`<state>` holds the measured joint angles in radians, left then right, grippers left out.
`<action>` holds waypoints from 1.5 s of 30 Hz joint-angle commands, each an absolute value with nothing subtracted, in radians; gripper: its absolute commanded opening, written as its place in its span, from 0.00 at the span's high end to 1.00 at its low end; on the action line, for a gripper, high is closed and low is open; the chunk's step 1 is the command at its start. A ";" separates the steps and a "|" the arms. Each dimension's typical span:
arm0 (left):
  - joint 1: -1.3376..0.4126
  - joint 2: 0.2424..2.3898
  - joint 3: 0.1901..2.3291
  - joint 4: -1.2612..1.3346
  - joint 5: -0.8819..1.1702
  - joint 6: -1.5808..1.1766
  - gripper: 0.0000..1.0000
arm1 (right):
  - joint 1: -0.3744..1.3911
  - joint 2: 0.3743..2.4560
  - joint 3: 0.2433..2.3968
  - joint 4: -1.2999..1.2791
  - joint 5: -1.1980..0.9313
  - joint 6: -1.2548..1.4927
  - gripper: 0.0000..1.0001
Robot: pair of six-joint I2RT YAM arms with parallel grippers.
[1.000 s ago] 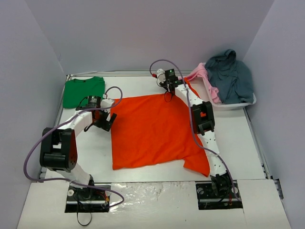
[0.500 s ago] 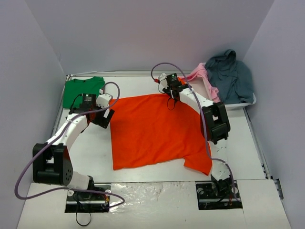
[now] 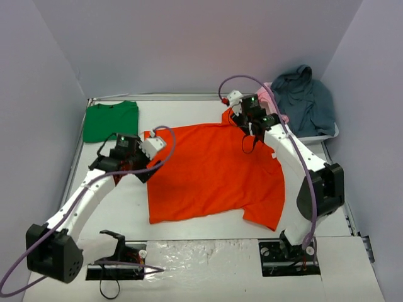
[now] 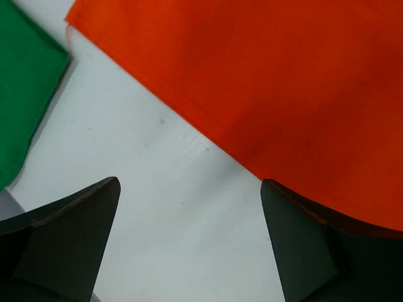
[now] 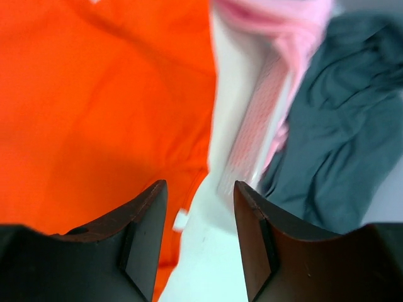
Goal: Fold and stack the t-shirts
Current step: Flatten out the tshirt
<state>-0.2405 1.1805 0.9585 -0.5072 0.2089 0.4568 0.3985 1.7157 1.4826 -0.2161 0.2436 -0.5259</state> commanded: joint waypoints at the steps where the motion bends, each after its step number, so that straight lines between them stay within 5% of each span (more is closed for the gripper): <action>1: -0.353 1.094 0.890 -0.594 0.169 0.554 0.06 | 0.388 1.625 1.369 -0.394 0.176 -0.494 0.58; 4: -0.403 1.075 0.841 -0.624 0.170 0.575 0.02 | 0.382 1.542 1.237 -0.426 0.144 -0.491 0.60; 7: -0.425 1.089 0.825 -0.664 0.212 0.591 0.11 | 0.374 1.474 1.149 -0.475 0.115 -0.483 0.63; 16: -0.561 1.091 0.766 -0.741 0.239 0.653 0.12 | 0.350 1.290 1.006 -0.601 0.119 -0.531 0.62; 24: -0.670 1.117 0.715 -0.739 0.176 0.652 0.14 | 0.212 1.341 1.008 -0.589 0.020 -0.532 0.63; 26: -0.670 1.112 0.692 -0.674 0.131 0.623 0.15 | 0.207 1.388 1.020 -0.574 0.011 -0.523 0.72; 30: -0.660 1.153 0.678 -0.537 0.020 0.532 0.40 | 0.207 1.512 1.061 -0.558 -0.055 -0.508 1.00; 34: -0.638 1.248 0.703 -0.471 0.011 0.506 0.60 | 0.206 1.659 1.107 -0.546 -0.074 -0.497 1.00; 35: -0.635 1.290 0.715 -0.451 0.011 0.503 0.78 | 0.206 1.713 1.123 -0.546 -0.075 -0.495 1.00; 38: -0.624 1.359 0.738 -0.421 0.009 0.511 0.96 | 0.206 1.794 1.150 -0.542 -0.084 -0.495 1.00; 45: -0.612 1.468 0.793 -0.425 0.011 0.532 0.98 | 0.206 1.908 1.200 -0.537 -0.086 -0.497 1.00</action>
<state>-0.6254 1.4471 0.7490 -0.4393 0.0223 0.5232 0.2043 1.8637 1.1767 -0.5251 -0.0677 -0.5007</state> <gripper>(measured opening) 0.027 0.002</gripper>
